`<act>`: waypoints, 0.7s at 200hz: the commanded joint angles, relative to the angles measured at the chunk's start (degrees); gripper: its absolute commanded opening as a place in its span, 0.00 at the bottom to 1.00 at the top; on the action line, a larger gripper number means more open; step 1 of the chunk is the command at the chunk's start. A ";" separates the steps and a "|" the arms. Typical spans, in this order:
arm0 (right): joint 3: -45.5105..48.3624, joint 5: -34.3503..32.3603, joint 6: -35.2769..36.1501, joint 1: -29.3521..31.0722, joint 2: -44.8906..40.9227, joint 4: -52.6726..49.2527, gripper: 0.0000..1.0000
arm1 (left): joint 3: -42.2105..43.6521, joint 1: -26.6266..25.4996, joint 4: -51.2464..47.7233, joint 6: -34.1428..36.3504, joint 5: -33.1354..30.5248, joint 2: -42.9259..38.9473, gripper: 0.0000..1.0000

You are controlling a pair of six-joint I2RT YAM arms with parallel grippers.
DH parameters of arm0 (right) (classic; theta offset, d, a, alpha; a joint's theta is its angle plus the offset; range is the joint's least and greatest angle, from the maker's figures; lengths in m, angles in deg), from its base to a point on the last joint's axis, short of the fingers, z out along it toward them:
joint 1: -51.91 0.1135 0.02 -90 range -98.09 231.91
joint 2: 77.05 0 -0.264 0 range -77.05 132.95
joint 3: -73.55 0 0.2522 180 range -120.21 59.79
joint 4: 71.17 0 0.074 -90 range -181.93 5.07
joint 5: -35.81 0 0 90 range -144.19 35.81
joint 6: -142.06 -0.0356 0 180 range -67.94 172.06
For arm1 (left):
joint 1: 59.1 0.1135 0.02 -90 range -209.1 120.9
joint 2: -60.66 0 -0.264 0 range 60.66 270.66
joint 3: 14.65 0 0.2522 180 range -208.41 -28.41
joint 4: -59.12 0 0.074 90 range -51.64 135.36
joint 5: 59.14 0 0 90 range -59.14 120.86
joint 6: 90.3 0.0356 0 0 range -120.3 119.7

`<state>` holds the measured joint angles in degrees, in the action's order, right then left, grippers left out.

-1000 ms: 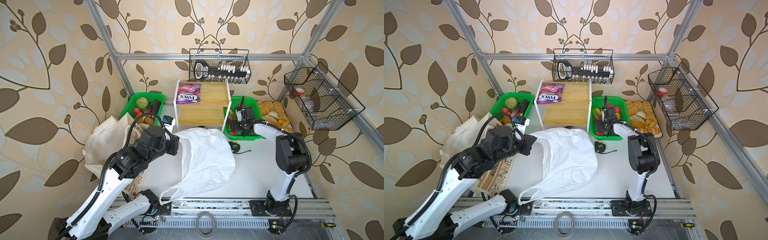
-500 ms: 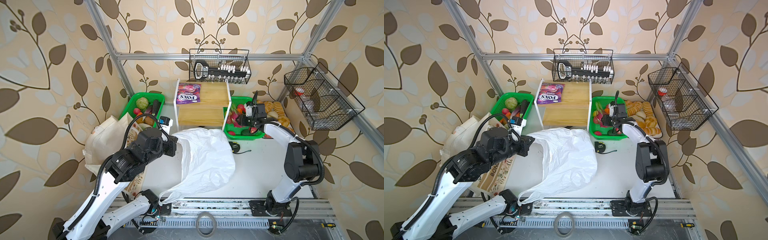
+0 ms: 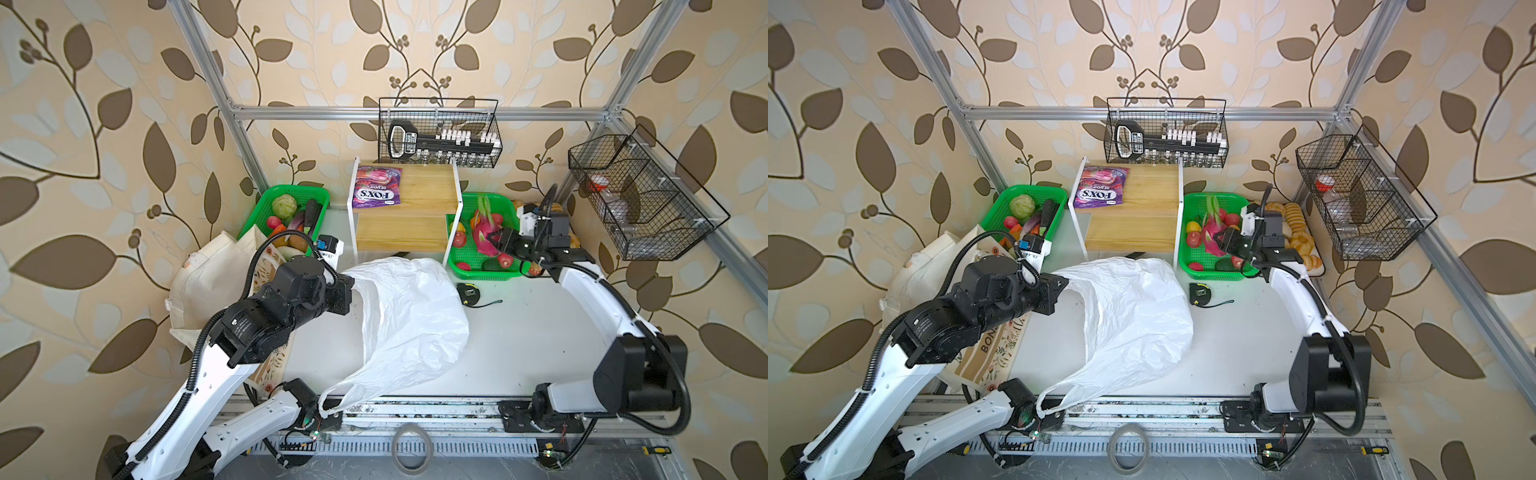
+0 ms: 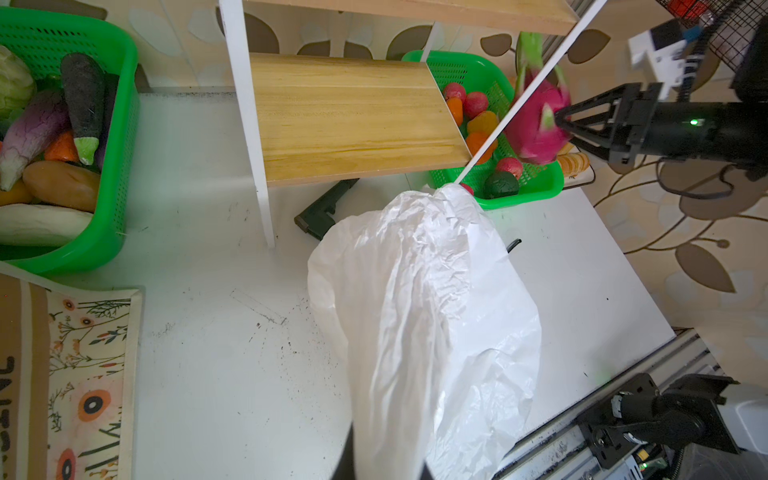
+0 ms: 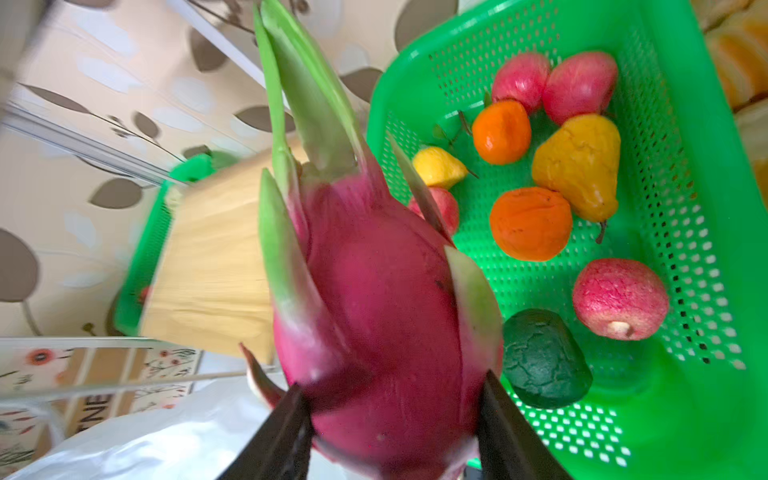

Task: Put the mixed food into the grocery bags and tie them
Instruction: 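Grasp the dragon fruit with the right gripper and lift it out, then carry the dragon fruit into the plastic bag held by the left gripper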

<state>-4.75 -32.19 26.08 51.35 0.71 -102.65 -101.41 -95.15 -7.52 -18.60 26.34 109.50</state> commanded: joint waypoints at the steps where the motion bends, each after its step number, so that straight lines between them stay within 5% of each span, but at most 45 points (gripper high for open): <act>1: 3.85 7.94 -3.46 -0.93 -7.21 0.16 0.43 | -2.82 -0.26 0.15 -1.02 -0.84 -0.54 0.00; 43: 12.36 19.29 -9.35 -0.49 -22.67 1.26 0.43 | -4.08 -0.29 -0.12 -1.76 -1.98 0.37 0.00; 68: 14.82 23.08 -10.95 5.04 -29.48 0.86 0.43 | -4.71 -0.25 -0.03 -2.32 -1.82 1.11 0.00; 101: 14.96 16.73 -10.31 23.61 -33.19 1.84 0.43 | -5.82 -0.25 -0.12 -2.92 -0.52 2.04 0.00; 140: 13.90 -1.82 -5.52 50.24 -27.85 6.65 0.43 | -7.90 -0.25 -0.11 -4.64 0.60 2.49 0.00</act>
<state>9.96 -21.65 17.40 91.13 -30.70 -100.20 -105.89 -95.15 -7.61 -21.57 26.02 112.15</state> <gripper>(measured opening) 0.517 0.046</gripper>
